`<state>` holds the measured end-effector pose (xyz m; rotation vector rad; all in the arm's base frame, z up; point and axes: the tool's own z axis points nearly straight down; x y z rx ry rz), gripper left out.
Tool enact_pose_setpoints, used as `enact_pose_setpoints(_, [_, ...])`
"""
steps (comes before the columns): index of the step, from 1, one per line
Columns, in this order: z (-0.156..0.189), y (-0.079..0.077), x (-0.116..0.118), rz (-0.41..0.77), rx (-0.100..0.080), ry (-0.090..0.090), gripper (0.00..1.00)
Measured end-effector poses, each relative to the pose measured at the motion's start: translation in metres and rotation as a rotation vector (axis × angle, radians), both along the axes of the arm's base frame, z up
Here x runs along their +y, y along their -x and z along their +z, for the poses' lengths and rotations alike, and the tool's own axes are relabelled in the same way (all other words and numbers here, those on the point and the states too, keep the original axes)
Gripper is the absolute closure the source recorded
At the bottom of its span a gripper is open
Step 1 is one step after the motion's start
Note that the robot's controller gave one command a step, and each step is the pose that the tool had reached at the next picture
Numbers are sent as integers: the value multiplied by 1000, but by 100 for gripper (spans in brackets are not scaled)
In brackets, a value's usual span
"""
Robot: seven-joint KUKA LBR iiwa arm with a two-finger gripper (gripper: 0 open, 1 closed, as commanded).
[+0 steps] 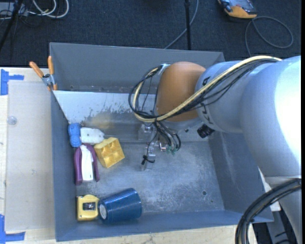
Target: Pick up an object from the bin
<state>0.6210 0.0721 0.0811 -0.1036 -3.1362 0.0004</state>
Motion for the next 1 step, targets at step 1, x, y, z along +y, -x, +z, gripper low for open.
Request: enact_pose_setpoints(1, [7, 1, 12, 2, 0, -3, 0])
